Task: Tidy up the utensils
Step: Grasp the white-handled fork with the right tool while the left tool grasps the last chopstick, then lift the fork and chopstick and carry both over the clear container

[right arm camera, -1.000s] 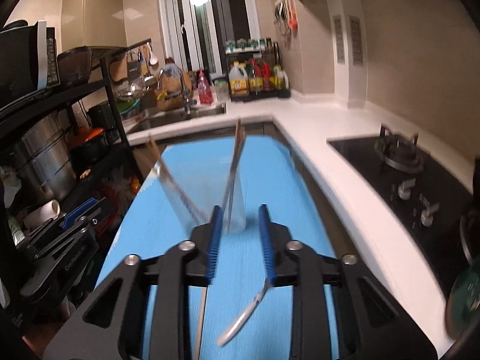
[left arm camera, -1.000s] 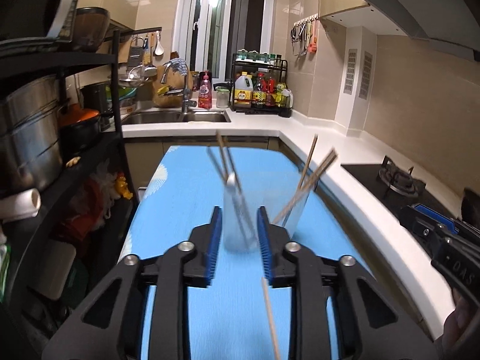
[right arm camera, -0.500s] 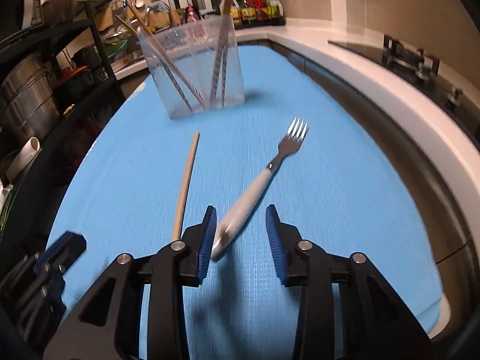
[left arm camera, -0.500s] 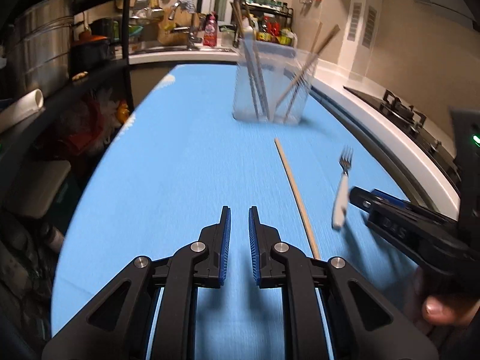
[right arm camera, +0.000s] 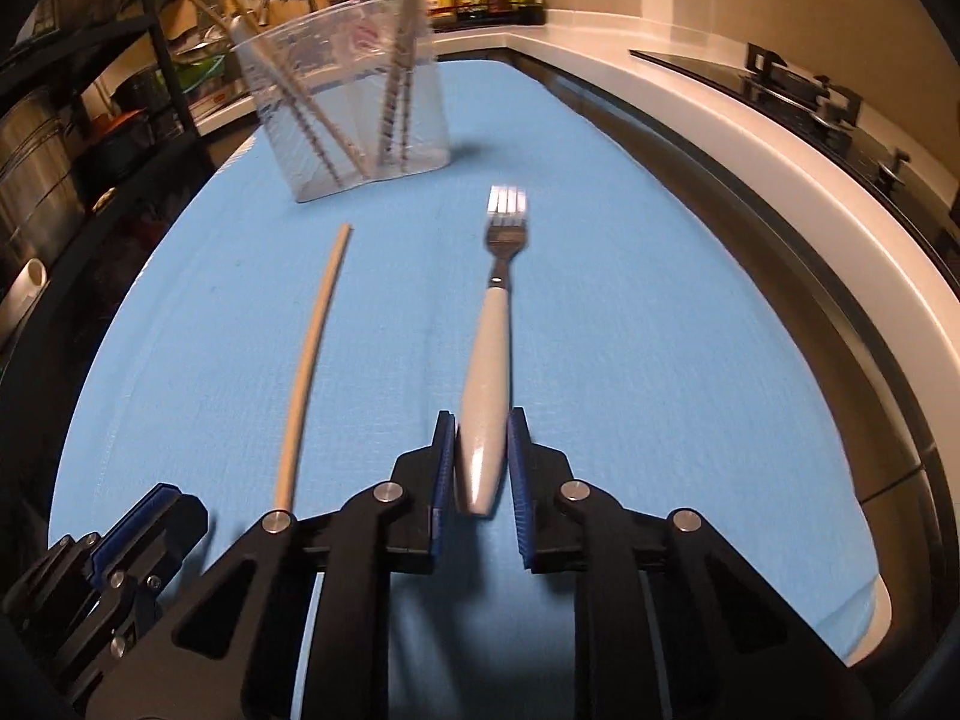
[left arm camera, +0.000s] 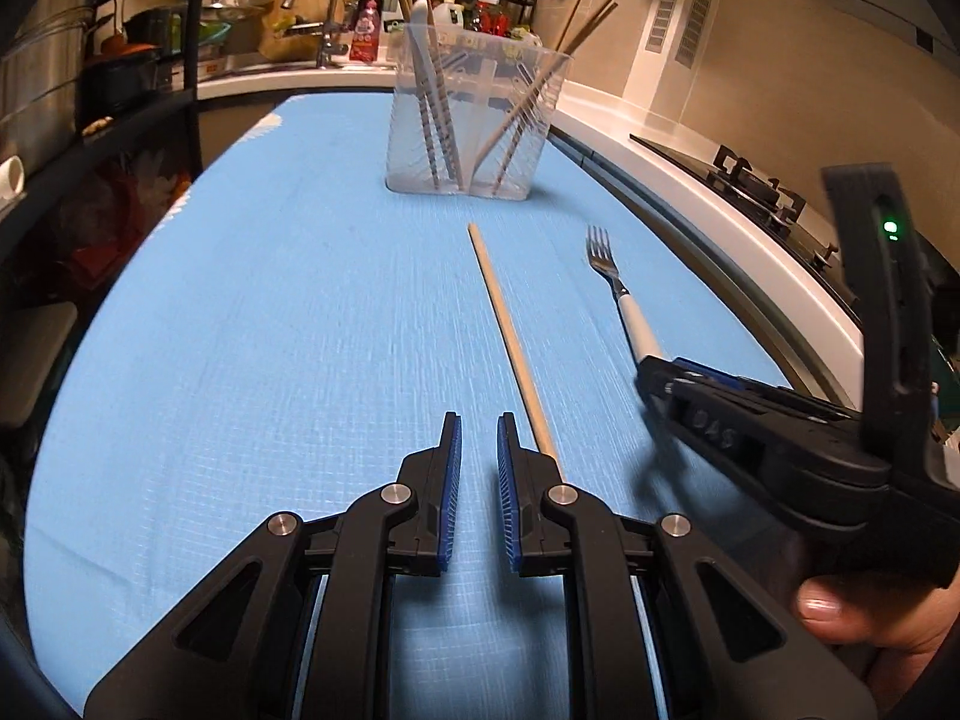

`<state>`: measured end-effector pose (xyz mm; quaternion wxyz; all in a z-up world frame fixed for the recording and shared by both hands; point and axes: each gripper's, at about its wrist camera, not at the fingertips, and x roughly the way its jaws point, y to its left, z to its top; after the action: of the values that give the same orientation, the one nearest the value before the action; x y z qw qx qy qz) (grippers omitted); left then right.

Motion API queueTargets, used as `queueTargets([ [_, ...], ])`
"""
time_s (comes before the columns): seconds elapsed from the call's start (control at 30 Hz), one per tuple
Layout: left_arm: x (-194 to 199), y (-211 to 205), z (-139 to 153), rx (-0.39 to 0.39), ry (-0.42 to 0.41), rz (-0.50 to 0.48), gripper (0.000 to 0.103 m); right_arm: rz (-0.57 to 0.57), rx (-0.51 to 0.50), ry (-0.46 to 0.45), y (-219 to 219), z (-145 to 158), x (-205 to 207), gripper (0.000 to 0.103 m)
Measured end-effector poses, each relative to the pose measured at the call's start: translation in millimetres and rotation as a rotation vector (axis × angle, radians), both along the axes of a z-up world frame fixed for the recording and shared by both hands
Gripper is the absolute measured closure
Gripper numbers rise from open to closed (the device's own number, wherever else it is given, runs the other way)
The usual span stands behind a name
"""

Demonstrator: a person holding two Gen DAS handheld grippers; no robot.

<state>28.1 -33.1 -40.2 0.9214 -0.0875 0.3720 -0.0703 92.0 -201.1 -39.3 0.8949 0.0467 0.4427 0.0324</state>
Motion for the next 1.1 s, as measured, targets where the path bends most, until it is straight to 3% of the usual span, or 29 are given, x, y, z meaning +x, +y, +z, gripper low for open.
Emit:
queueTargets([
  [0.23,9,-24,-6,-0.011,0.032,-0.055,0.090,-0.032,-0.002,-0.014,-17,7,-17,0.086],
  [0.43,11,-45,-11,0.098,0.032,-0.069,0.090,-0.024,0.002,-0.017,-20,5,-27,0.086],
  [0.47,10,-44,-10,0.111,0.029,-0.067,0.093,-0.018,0.003,-0.019,-19,5,-27,0.086],
  [0.57,5,-33,-9,0.160,0.011,-0.012,0.097,0.013,0.003,-0.030,-10,4,-32,0.086],
  [0.8,-11,16,-8,0.142,-0.015,0.158,0.097,0.084,0.006,-0.042,13,-4,-39,0.086],
  [0.87,-14,23,-11,0.124,-0.017,0.178,0.097,0.078,0.004,-0.047,14,-4,-40,0.085],
  [1.1,-17,16,-15,0.173,-0.070,0.198,0.097,0.052,-0.022,-0.081,16,-8,-48,0.081],
])
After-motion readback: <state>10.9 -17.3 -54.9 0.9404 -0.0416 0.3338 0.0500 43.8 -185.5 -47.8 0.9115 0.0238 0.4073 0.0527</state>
